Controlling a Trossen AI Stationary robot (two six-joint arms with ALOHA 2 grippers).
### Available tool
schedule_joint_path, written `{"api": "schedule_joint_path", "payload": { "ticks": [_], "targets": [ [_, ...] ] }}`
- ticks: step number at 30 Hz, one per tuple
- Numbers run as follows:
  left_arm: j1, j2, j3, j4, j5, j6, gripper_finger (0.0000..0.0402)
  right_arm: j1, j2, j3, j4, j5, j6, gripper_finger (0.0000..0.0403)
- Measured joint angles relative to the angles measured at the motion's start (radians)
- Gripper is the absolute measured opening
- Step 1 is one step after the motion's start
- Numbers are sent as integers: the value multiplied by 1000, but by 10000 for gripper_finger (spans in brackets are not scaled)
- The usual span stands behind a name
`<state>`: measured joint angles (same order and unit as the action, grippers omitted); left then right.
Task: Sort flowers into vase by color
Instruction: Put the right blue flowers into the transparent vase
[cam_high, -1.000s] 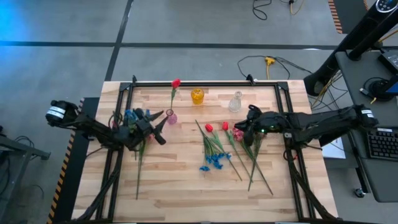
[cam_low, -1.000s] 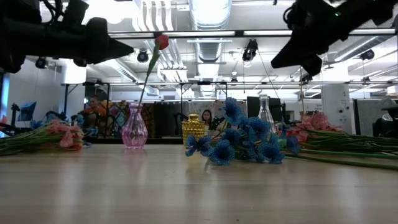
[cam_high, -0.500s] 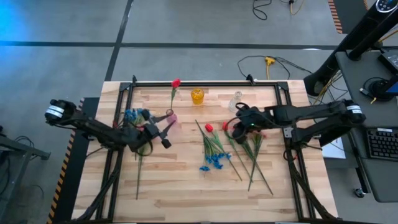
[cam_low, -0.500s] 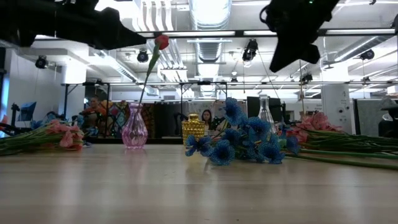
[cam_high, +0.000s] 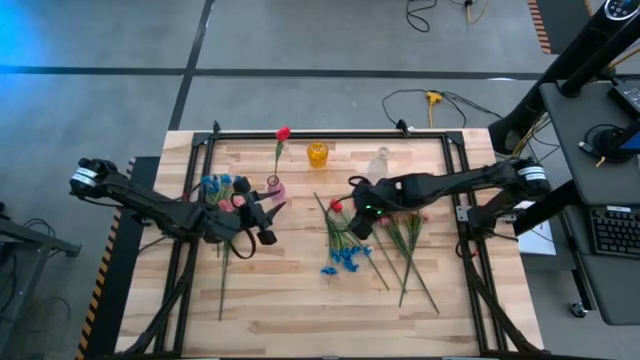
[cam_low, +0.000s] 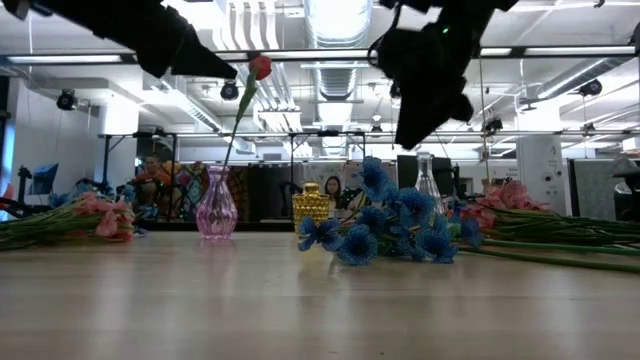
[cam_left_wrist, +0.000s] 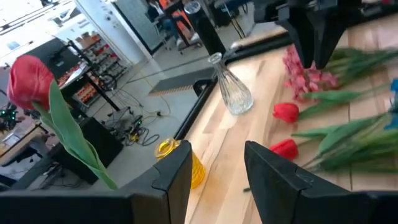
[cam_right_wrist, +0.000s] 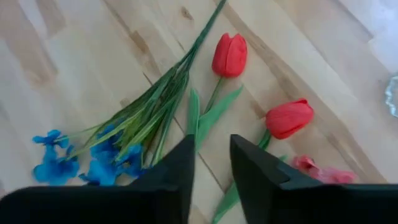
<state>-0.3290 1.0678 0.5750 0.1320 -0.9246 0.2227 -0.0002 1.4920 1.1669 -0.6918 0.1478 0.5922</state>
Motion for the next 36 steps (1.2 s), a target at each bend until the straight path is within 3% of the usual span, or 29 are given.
{"api": "schedule_joint_path", "payload": {
  "ticks": [7,12,26,36],
  "targets": [
    [-2,-39,32,-135,0,-7,132,0,131,60,27,9,1,189],
    [-2,-75,19,-171,0,18,132,0,206,96,90,9,2,217],
    [3,-131,18,-177,-10,108,132,3,417,217,173,-28,16,228],
    [25,-131,18,-177,-9,109,132,3,485,230,151,-25,45,224]
  ]
}}
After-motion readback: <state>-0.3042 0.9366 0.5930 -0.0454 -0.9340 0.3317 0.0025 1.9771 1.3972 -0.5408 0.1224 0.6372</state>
